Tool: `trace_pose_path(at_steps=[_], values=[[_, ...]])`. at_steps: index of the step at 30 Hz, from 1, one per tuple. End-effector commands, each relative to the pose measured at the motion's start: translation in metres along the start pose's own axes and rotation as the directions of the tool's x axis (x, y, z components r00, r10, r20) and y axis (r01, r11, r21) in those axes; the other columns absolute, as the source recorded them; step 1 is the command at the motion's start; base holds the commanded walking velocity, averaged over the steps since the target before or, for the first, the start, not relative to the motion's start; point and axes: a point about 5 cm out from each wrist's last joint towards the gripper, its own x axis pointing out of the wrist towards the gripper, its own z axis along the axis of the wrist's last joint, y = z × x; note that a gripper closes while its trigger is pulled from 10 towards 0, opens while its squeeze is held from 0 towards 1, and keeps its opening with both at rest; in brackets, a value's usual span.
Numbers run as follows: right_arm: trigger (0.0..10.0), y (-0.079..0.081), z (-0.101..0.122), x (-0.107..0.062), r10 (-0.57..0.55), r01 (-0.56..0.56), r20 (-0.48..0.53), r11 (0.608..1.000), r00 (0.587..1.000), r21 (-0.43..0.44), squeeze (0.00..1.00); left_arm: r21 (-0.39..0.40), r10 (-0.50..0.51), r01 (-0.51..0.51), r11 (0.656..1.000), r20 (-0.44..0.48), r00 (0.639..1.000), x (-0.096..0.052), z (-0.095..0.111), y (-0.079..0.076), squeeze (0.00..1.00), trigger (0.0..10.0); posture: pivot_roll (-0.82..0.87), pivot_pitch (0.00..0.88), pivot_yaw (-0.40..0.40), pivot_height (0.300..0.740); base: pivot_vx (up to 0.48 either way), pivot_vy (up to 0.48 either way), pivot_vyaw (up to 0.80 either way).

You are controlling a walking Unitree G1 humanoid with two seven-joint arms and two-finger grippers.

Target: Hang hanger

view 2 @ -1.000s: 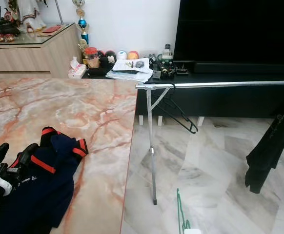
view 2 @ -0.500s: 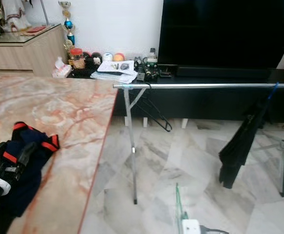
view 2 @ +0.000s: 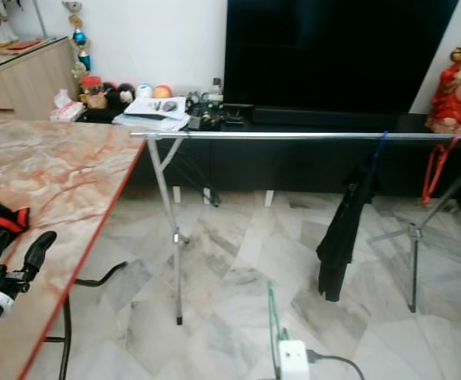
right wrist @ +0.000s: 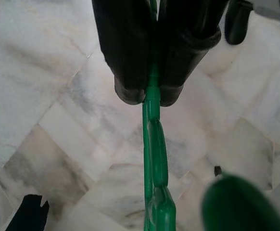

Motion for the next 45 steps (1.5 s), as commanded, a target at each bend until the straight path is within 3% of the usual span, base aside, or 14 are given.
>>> trace_pose_path(at_steps=[1, 9, 13, 15, 18, 21, 27, 30, 33, 36, 41, 45], values=[[10.0, -0.008, -0.014, -0.003, -0.029, 0.029, -0.031, 1.000, 0.999, -0.002, 0.00, 0.000, -0.019, 0.019, 1.000, -0.001, 1.000, 0.001, 0.000, -0.004, 0.00, 10.0, 0.19, 0.000, 0.024, 0.740, 0.000, -0.465, 0.00], [10.0, -0.007, -0.015, -0.004, -0.031, 0.031, -0.022, 1.000, 0.999, -0.002, 0.00, 0.007, -0.081, 0.081, 0.997, -0.026, 0.996, 0.001, -0.005, -0.012, 0.00, 10.0, 0.19, 0.000, 0.025, 0.740, 0.000, -0.458, 0.00], [10.0, -0.011, -0.013, -0.004, -0.034, 0.034, -0.024, 0.999, 0.999, -0.002, 0.00, 0.043, -0.217, 0.226, 0.973, -0.166, 0.962, -0.006, -0.030, -0.026, 0.00, 10.0, 0.19, 0.000, 0.028, 0.740, 0.000, -0.105, 0.00], [10.0, -0.012, -0.011, -0.003, -0.035, 0.035, -0.017, 0.999, 0.999, 0.000, 0.00, 0.052, -0.214, 0.232, 0.971, -0.242, 0.947, -0.011, -0.048, -0.026, 0.00, 10.0, 0.19, 0.000, 0.030, 0.740, 0.000, 0.000, 0.00], [10.0, -0.013, -0.010, -0.003, -0.036, 0.036, -0.014, 0.999, 0.999, 0.002, 0.00, 0.052, -0.211, 0.233, 0.971, -0.268, 0.940, -0.013, -0.055, -0.025, 0.00, 10.0, 0.18, 0.000, 0.031, 0.740, 0.000, 0.000, 0.00], [10.0, -0.012, -0.011, -0.003, -0.037, 0.037, -0.019, 0.999, 0.999, 0.001, 0.00, 0.098, -0.280, 0.337, 0.936, -0.370, 0.886, -0.023, -0.080, -0.032, 0.00, 10.0, 0.18, 0.000, 0.035, 0.740, 0.000, 0.000, 0.00], [10.0, -0.014, -0.016, -0.005, -0.041, 0.042, -0.026, 0.999, 0.999, 0.002, 0.00, 0.058, -0.281, 0.330, 0.942, -0.400, 0.873, -0.021, -0.094, -0.033, 0.00, 10.0, 0.17, 0.000, 0.035, 0.740, 0.000, 0.000, 0.00], [10.0, -0.019, -0.021, -0.006, -0.048, 0.048, -0.034, 0.999, 0.998, 0.000, 0.00, 0.055, -0.293, 0.346, 0.936, -0.422, 0.858, -0.018, -0.104, -0.037, 0.00, 10.0, 0.16, 0.000, 0.037, 0.740, 0.000, 0.000, 0.00], [10.0, -0.023, -0.039, -0.012, -0.053, 0.054, -0.041, 0.999, 0.998, 0.002, 0.00, 0.062, -0.322, 0.386, 0.920, -0.441, 0.838, -0.013, -0.112, -0.042, 0.00, 10.0, 0.15, 0.000, 0.040, 0.740, 0.000, 0.000, 0.00], [10.0, -0.024, -0.040, -0.013, -0.054, 0.054, -0.037, 0.999, 0.998, 0.001, 0.00, 0.063, -0.330, 0.396, 0.916, -0.442, 0.834, -0.013, -0.114, -0.043, 0.00, 10.0, 0.15, 0.000, 0.040, 0.740, 0.000, 0.000, 0.00], [10.0, -0.029, -0.028, -0.010, -0.045, 0.044, -0.011, 0.999, 0.999, -0.023, 0.00, 0.131, -0.429, 0.547, 0.827, -0.485, 0.763, -0.009, -0.122, -0.054, 0.00, 10.0, 0.15, 0.000, 0.029, 0.740, 0.000, 0.000, 0.00], [10.0, -0.033, -0.019, -0.008, -0.054, 0.054, 0.009, 0.998, 0.999, -0.028, 0.00, 0.133, -0.463, 0.596, 0.792, -0.505, 0.728, -0.008, -0.128, -0.060, 0.00, 10.0, 0.15, 0.000, 0.024, 0.740, 0.000, 0.000, 0.00]])
